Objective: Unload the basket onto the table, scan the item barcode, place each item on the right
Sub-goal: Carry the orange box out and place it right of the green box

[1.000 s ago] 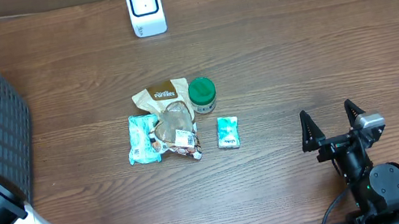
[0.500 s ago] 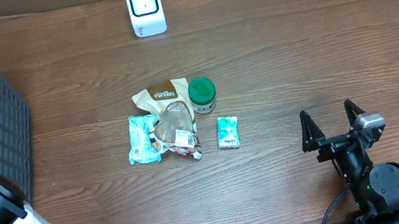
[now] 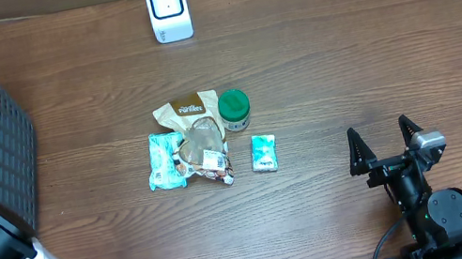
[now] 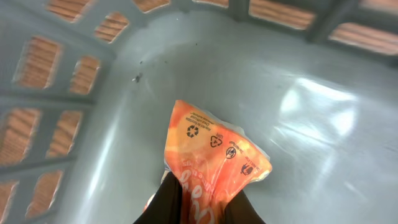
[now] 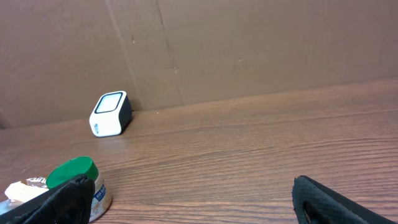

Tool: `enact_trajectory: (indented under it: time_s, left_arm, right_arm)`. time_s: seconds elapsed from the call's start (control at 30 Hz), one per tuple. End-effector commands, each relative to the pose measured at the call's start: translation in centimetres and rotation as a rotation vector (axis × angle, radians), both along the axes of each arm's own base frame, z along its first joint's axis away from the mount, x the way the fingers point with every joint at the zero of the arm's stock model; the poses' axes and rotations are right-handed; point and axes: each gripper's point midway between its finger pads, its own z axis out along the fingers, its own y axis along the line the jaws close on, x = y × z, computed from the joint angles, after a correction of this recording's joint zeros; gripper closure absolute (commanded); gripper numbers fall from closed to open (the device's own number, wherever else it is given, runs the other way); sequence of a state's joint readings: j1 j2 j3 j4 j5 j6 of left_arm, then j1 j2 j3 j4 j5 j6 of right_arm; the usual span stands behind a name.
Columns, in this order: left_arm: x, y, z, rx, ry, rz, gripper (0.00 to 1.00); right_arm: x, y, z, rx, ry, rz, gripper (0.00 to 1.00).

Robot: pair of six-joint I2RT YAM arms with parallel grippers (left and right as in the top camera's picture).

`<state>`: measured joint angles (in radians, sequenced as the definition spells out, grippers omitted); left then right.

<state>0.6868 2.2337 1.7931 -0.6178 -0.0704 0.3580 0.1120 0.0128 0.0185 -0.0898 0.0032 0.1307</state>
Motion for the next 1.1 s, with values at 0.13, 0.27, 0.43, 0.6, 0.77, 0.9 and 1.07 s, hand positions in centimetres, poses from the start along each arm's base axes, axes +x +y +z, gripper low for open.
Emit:
enact_trajectory:
  time_s: [0.13,0.27,0.43,0.6,0.77,0.9,1.07]
  left_arm:
    - [-0.4,-3.1,14.5,0.091,-0.209,0.027,0.96]
    - [-0.8,-5.9,20.0,0.128,-0.295,0.007,0.96]
    - [-1.7,-10.7,28.0,0.163,-0.467,-0.013,0.96]
    - [-3.5,-17.5,32.9,0.084,-0.6,-0.034,0.96]
    - [-5.0,-26.6,32.2,-0.06,-0.532,-0.194,0.96]
    - [-6.0,-33.3,29.1,-0.174,-0.389,-0.308,0.96]
    - [-7.0,-39.8,25.5,-0.262,-0.221,-0.418,0.96]
  right_arm:
    - [0.0,0.0,-0.1,0.0,-0.005,0.003,0.0]
    - [0.0,0.0,-0.1,-0.001,-0.005,0.003,0.0]
    - [0.0,0.0,-0.1,-0.001,-0.005,0.003,0.0]
    - [0.0,0.0,-0.1,-0.001,-0.005,0.003,0.0]
    - [0.0,0.0,-0.1,-0.001,-0.005,0.003,0.0]
    - [0.0,0.0,-0.1,-0.001,-0.005,0.003,0.0]
    - [0.0,0.0,-0.1,-0.001,-0.005,0.003,0.0]
